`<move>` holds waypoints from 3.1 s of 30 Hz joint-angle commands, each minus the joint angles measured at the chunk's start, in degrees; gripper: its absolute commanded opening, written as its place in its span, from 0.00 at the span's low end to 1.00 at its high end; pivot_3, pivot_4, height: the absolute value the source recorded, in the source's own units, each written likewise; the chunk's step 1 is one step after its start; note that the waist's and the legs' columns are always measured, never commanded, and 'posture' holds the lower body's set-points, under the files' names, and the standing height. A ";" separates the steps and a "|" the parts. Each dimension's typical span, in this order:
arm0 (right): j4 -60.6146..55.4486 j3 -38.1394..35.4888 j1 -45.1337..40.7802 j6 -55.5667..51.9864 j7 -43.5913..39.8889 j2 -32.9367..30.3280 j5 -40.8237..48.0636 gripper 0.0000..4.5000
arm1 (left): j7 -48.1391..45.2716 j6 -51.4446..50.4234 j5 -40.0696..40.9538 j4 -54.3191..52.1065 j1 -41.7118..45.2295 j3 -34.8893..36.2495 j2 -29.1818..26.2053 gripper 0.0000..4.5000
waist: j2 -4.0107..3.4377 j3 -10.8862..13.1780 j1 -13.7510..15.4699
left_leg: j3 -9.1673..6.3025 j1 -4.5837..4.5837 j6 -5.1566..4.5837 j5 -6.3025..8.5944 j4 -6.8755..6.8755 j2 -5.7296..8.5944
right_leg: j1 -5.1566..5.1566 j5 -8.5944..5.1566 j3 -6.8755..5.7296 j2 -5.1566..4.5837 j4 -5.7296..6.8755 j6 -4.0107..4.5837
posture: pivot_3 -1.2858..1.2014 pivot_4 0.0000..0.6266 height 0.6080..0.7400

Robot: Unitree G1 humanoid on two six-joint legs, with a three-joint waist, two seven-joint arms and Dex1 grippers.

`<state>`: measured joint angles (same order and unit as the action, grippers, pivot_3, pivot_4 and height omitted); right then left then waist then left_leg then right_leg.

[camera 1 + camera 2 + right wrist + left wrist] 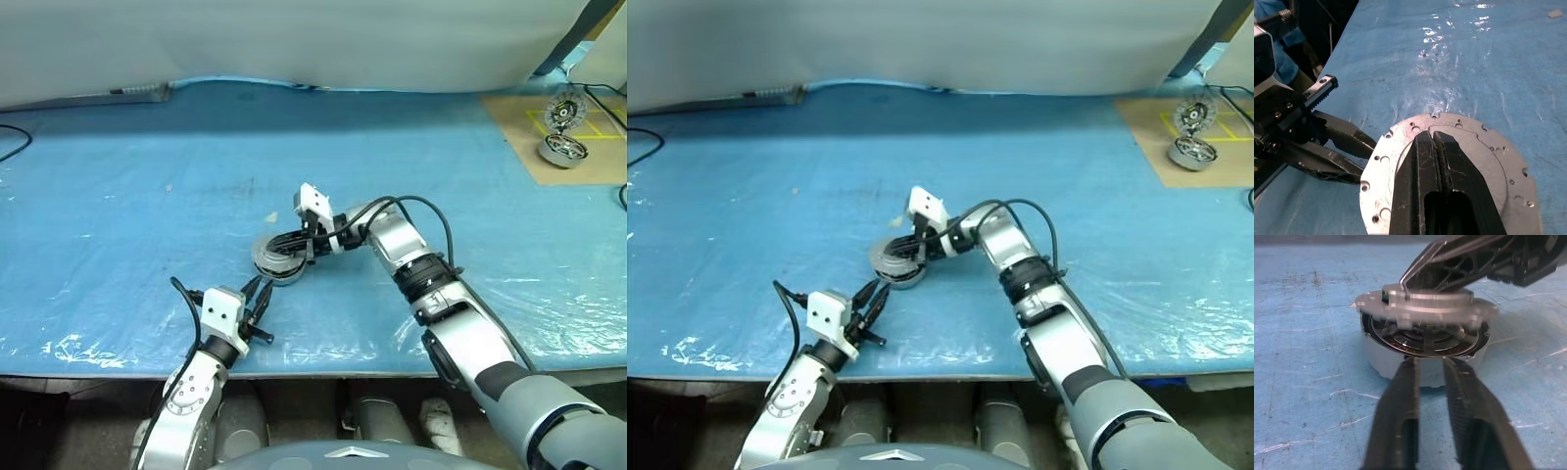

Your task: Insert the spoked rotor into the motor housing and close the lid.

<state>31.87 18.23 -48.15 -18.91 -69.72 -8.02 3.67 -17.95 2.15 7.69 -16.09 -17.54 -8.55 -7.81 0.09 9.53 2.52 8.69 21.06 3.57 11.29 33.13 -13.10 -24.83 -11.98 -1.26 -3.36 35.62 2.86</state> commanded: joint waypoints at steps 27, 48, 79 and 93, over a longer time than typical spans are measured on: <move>-3.98 2.64 4.86 -0.56 5.17 -0.19 -0.84 0.00 | -0.12 0.27 3.49 -0.83 -1.23 7.40 -1.89 0.00 | 0.01 -0.01 -0.11 | 0.00 -0.44 0.02 0.01 -0.04 0.02 | 0.45 -0.02 0.04 0.00 -0.11 -0.03 | 0.52 0.24 1.00; -25.77 -3.07 11.81 -8.19 11.68 -4.62 4.65 0.21 | -0.56 -0.41 2.64 -7.53 -1.10 6.33 -3.34 0.00 | 0.02 -0.01 -0.02 | -0.01 -0.38 0.03 0.01 -0.21 0.01 | 0.42 -0.03 0.01 0.06 -0.36 -0.05 | 0.52 0.24 1.00; -30.14 1.67 17.22 -6.97 22.90 -1.13 3.52 0.97 | -14.61 -9.98 35.77 -16.07 -10.16 36.77 -18.82 0.00 | 0.55 0.03 -1.41 | -0.11 -0.08 0.49 -0.01 -0.44 -0.57 | 0.23 -0.19 -0.11 0.72 -0.55 0.24 | 0.52 0.24 1.00; -29.28 2.85 17.44 -6.41 24.32 -0.51 3.49 0.97 | -22.27 -10.26 36.88 -7.32 -7.03 40.55 -20.86 0.00 | 0.06 0.03 -0.21 | 0.08 -0.37 0.50 -0.01 -0.60 -0.26 | 0.29 -0.14 0.02 0.42 -0.66 0.06 | 0.52 0.24 1.00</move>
<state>3.89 21.13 -30.39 -26.20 -45.78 -9.18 6.72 -39.92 -8.73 44.90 -23.24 -24.86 31.25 -28.50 0.15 9.56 2.30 8.77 20.68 4.07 11.28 32.53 -13.36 -24.54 -12.12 -1.24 -2.95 34.97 2.92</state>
